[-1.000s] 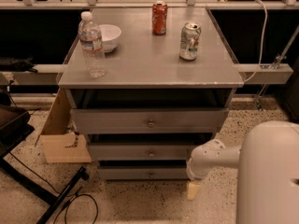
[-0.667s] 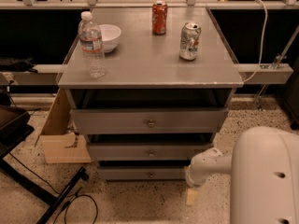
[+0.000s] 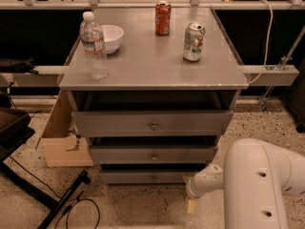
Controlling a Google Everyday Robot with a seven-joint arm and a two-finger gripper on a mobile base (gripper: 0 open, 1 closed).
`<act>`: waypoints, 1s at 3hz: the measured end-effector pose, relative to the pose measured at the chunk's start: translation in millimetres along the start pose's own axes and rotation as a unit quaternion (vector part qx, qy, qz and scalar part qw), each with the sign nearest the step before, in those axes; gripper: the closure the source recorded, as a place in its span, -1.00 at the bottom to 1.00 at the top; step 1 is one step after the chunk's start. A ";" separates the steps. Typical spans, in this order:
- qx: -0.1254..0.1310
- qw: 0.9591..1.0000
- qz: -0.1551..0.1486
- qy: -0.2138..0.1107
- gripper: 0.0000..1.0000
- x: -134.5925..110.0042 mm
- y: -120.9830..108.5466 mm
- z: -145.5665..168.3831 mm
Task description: Open bottom drawer
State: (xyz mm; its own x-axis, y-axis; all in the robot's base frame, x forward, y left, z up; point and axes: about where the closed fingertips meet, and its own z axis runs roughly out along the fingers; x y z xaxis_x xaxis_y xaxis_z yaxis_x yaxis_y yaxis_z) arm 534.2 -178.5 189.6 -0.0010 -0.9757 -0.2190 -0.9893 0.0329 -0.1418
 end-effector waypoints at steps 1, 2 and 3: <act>0.027 0.999 -0.022 -0.007 -1.00 -4.9 -18.9 17.3; 0.044 0.998 -0.035 -0.007 -1.00 -7.7 -36.3 25.5; 0.054 0.998 -0.032 0.004 -1.00 -5.7 -54.3 34.6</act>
Offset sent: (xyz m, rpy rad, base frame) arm 0.0605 0.0202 -0.0225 -0.0089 -0.1580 0.0670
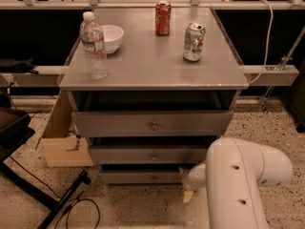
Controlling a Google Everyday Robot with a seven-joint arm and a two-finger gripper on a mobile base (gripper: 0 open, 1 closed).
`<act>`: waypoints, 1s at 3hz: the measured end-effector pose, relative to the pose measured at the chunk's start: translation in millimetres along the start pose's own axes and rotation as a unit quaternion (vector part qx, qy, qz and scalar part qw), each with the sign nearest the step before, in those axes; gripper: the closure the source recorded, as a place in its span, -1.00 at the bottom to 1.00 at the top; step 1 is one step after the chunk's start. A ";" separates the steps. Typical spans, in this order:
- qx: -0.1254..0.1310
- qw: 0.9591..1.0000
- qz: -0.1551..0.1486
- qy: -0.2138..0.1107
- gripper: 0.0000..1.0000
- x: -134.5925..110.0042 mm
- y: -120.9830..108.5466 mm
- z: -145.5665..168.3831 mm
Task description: Open bottom drawer
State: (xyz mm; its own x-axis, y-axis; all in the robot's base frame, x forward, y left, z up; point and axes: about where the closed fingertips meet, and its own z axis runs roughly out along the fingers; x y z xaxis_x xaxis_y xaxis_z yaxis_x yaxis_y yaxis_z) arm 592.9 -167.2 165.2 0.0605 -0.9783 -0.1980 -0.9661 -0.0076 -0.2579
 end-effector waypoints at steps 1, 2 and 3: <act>0.005 1.000 0.006 0.013 -1.00 0.5 -16.0 10.0; -0.001 1.000 0.009 0.029 -0.68 -1.9 -23.8 22.7; -0.007 0.999 0.015 0.045 -0.21 6.1 -19.9 25.3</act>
Offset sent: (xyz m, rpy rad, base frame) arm 0.0389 0.0210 -0.0273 -0.0955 0.0163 -0.0494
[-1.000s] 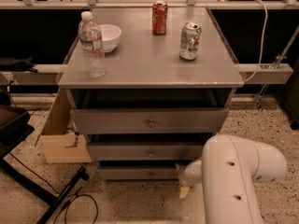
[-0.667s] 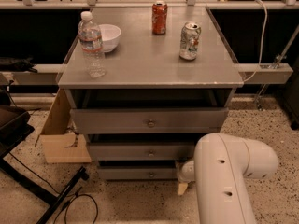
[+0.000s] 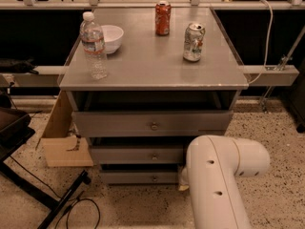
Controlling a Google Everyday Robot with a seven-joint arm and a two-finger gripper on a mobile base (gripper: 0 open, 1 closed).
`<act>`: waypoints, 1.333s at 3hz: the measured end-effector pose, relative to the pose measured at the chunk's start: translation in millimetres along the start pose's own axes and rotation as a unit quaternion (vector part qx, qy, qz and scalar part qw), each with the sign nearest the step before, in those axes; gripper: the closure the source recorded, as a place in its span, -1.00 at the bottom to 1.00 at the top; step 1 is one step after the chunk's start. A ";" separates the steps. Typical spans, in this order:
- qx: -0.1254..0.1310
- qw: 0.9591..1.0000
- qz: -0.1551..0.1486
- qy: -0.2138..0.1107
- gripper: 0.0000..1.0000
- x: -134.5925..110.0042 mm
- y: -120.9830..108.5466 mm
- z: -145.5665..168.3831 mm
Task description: Open bottom drawer
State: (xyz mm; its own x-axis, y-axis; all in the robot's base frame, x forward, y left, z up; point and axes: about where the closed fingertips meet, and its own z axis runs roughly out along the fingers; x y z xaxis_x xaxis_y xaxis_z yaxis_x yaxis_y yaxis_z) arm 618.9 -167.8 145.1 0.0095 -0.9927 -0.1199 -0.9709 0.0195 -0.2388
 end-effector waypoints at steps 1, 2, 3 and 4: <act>-0.004 1.000 0.009 0.016 0.24 18.1 6.1 -7.5; -0.004 1.000 0.009 0.016 0.72 16.7 4.0 -15.8; -0.004 1.000 0.009 0.016 1.00 16.0 3.0 -19.5; -0.014 1.000 0.018 0.022 1.00 21.8 15.5 -23.1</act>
Offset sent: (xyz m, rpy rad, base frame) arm -0.1220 -0.1063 0.0387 -0.1877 0.0951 -0.1541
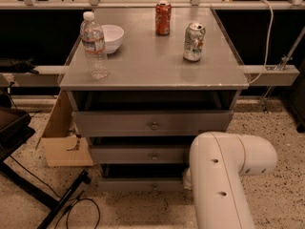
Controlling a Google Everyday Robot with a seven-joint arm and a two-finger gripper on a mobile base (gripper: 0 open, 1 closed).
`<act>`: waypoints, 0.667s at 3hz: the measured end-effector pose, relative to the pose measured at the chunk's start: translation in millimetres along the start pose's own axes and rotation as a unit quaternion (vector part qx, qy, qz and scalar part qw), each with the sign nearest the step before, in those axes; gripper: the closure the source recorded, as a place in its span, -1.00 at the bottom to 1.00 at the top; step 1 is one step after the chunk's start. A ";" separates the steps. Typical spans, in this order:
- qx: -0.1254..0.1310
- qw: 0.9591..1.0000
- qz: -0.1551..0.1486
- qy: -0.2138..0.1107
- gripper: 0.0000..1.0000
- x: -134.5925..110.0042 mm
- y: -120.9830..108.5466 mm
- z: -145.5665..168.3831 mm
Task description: Open bottom drawer
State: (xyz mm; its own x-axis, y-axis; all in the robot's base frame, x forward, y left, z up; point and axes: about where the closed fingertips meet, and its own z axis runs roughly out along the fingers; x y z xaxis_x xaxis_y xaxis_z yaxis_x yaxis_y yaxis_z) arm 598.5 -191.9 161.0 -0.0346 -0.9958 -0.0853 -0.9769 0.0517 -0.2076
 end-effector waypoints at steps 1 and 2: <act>0.000 1.000 0.000 0.000 1.00 -1.3 0.2 -0.1; -0.007 1.000 0.006 0.003 1.00 1.4 9.1 -1.1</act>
Offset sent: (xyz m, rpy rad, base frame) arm -0.3725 -0.2089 0.0098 -0.1158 0.5722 -0.4353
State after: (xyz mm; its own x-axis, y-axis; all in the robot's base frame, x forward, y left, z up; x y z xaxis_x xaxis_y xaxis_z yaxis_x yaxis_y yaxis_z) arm 589.4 -192.9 160.1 -0.0477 -0.9955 -0.0815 -0.9793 0.0627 -0.1923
